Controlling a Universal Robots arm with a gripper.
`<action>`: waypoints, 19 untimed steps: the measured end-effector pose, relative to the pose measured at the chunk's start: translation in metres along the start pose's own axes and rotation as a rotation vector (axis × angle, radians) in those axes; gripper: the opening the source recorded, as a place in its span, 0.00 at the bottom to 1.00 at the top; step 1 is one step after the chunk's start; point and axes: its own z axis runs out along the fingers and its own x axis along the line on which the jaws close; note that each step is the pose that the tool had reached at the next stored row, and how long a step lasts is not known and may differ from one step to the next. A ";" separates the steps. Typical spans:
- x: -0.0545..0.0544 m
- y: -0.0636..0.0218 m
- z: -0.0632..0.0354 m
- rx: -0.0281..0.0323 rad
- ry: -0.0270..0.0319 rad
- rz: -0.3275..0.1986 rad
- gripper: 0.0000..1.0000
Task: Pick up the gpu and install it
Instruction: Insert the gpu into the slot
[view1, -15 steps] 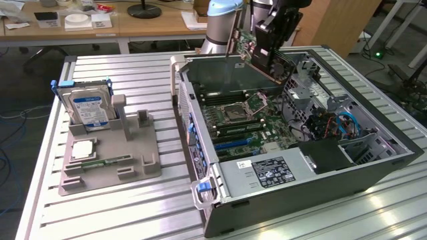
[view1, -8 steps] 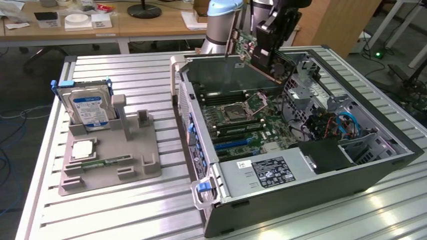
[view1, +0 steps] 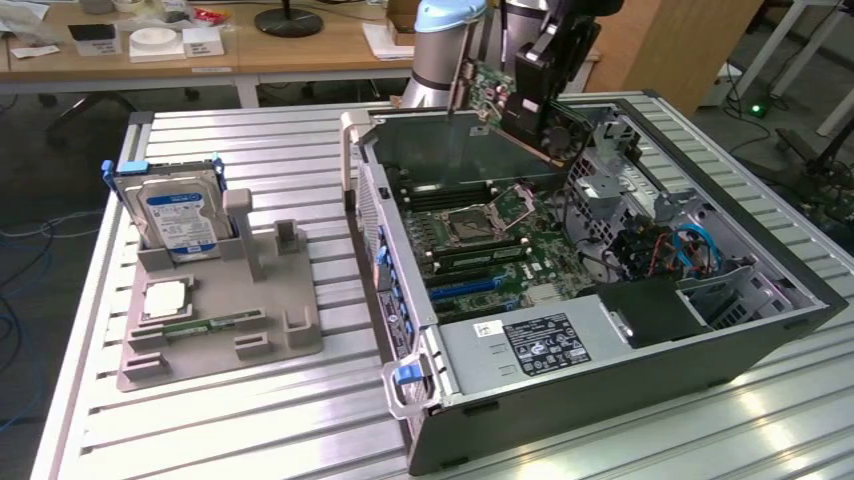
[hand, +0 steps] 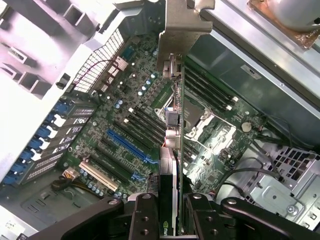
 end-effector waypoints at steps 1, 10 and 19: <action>0.000 0.0000 0.0000 0.0000 0.0002 -0.006 0.27; 0.000 -0.0001 0.0002 -0.0002 0.0016 -0.056 0.27; 0.000 -0.0001 0.0004 -0.0003 0.0032 -0.106 0.27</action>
